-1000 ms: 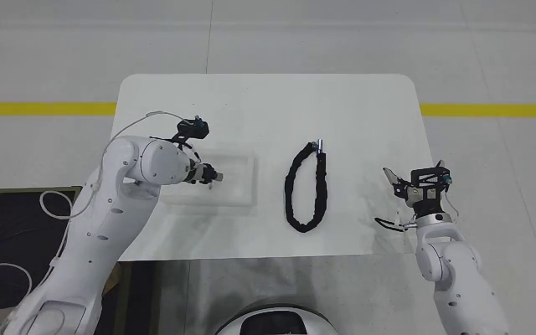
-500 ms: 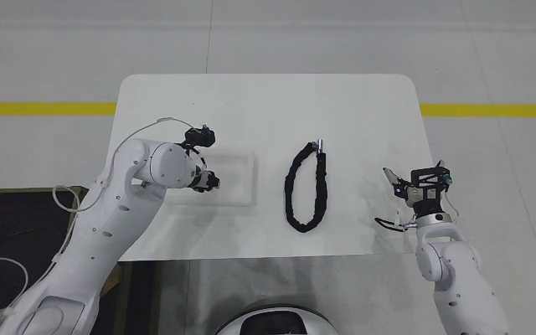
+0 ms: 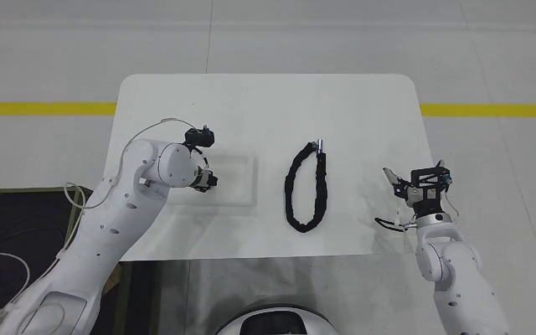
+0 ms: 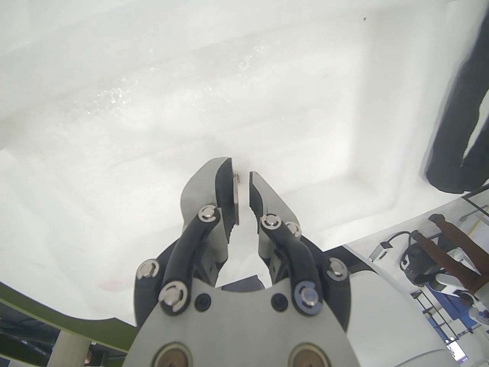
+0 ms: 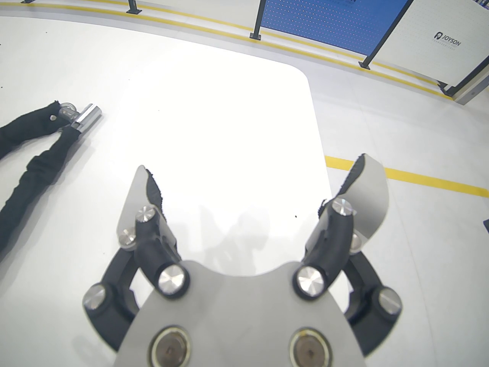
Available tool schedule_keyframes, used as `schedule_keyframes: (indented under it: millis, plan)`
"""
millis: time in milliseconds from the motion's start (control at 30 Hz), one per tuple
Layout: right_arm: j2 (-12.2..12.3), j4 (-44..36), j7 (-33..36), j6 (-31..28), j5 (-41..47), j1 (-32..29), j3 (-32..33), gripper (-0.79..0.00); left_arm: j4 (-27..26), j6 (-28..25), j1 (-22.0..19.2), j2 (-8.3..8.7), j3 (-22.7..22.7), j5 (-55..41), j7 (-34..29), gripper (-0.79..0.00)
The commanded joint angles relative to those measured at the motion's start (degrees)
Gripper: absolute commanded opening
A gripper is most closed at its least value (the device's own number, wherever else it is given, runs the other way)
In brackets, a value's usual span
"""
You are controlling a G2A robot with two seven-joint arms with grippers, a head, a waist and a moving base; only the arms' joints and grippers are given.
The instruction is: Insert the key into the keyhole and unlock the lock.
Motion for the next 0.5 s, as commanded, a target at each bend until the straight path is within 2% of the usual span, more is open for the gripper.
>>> schedule_keyframes:
  millis: [0,33,200,300,467]
  plan:
    - [0.0,0.0,0.0,0.0,0.0,0.0,0.0,0.0,-0.12,-0.01,0.21,0.04,-0.22,0.28,-0.02,-0.727]
    - [0.0,0.0,0.0,0.0,0.0,0.0,0.0,0.0,-0.17,-0.04,0.29,0.06,-0.32,0.38,-0.04,-0.736]
    - [0.0,0.0,0.0,0.0,0.0,0.0,0.0,0.0,-0.93,-0.21,1.0,0.23,-1.58,0.84,-0.21,-0.68]
    - [0.0,0.0,0.0,0.0,0.0,0.0,0.0,0.0,-0.98,-0.33,1.21,0.29,-2.26,1.19,-0.33,-0.61]
    - [0.0,0.0,0.0,0.0,0.0,0.0,0.0,0.0,0.29,0.01,0.62,0.14,-3.39,-0.06,0.02,-0.625]
